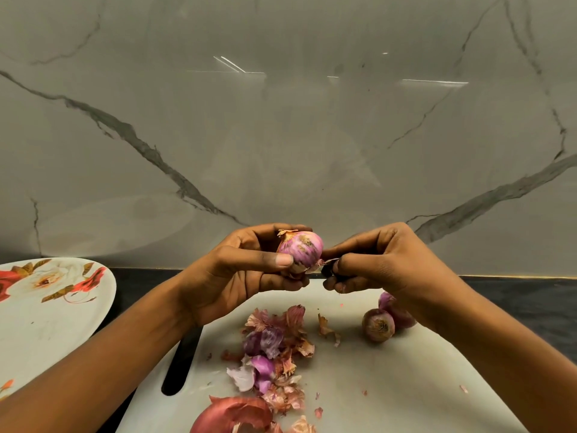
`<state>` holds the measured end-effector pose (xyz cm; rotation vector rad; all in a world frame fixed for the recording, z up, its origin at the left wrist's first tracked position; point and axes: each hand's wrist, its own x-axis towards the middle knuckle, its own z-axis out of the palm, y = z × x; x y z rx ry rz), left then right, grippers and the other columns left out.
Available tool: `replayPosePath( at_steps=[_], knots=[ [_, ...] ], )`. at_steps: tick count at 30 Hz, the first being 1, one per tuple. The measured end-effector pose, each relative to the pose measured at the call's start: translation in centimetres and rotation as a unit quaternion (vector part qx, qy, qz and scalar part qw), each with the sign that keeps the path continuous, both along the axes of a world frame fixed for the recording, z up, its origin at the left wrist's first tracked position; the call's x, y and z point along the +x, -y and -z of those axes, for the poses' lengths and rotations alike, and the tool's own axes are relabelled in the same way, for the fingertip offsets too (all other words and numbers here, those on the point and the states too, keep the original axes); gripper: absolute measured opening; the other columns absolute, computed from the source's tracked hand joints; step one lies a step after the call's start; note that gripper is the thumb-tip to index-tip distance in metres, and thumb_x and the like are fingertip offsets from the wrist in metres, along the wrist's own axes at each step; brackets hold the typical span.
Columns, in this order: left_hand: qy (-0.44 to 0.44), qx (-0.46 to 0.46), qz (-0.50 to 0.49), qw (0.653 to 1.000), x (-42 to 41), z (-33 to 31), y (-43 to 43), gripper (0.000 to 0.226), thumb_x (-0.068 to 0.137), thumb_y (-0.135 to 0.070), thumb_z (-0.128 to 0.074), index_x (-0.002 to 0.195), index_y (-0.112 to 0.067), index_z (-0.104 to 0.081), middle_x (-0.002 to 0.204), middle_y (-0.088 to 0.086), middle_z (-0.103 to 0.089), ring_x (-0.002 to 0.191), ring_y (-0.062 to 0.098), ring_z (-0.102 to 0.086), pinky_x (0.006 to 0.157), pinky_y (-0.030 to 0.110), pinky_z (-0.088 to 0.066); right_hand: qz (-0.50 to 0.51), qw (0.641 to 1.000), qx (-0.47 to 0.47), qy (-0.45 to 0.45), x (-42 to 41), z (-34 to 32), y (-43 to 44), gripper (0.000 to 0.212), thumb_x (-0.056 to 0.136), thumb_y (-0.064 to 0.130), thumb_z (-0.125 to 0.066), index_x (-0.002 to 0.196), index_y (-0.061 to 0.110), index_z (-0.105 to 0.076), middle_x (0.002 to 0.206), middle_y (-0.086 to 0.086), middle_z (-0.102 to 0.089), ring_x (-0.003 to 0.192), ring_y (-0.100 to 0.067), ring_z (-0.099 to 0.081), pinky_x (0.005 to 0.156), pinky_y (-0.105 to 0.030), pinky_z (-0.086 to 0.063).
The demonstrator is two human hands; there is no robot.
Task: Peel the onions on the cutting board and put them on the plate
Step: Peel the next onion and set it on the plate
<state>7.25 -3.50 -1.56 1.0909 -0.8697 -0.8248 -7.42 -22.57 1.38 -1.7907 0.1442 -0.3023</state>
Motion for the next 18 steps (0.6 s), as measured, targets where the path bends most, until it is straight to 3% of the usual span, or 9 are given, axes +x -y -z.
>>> replayPosePath(
  at_steps=[8,11,15,18],
  knots=[
    [-0.029,-0.011,0.040,0.999,0.12,0.15,-0.08,0.057,0.086,-0.016,-0.072,0.139,0.003,-0.062,0.115,0.026,-0.067,0.089,0.028,-0.072,0.079,0.031,-0.064,-0.018,0.999,-0.041,-0.012,-0.37,-0.38,0.25,0.021,0.093,-0.011,-0.062,0.093,0.000,-0.081,0.083,-0.019,-0.079,0.076,-0.029,-0.079,0.064,-0.025,-0.064],
    [-0.019,0.002,0.004,1.000,-0.10,0.22,0.14,0.043,0.093,-0.015,-0.065,0.132,0.003,-0.068,0.107,0.024,-0.070,0.084,0.026,-0.074,0.074,0.030,-0.064,-0.036,0.997,-0.059,-0.028,-0.33,-0.27,0.11,0.023,0.093,-0.011,-0.062,0.090,0.001,-0.081,0.082,-0.017,-0.079,0.073,-0.026,-0.079,0.063,-0.025,-0.062],
    [0.003,0.035,-0.021,0.999,-0.29,0.29,0.30,0.044,0.093,-0.022,-0.063,0.128,0.004,-0.069,0.099,0.020,-0.071,0.079,0.024,-0.070,0.070,0.027,-0.062,-0.040,0.996,-0.077,-0.035,-0.14,-0.21,0.19,0.021,0.093,-0.009,-0.062,0.091,0.001,-0.081,0.081,-0.016,-0.079,0.072,-0.025,-0.078,0.065,-0.026,-0.063],
    [0.030,0.063,-0.048,0.996,-0.22,0.41,0.37,0.034,0.092,-0.028,-0.065,0.110,-0.002,-0.077,0.091,0.014,-0.070,0.076,0.023,-0.066,0.065,0.025,-0.059,-0.039,0.994,-0.100,-0.035,-0.22,-0.19,0.30,0.021,0.092,-0.008,-0.065,0.088,0.003,-0.082,0.079,-0.015,-0.079,0.071,-0.025,-0.078,0.065,-0.028,-0.063]
  ],
)
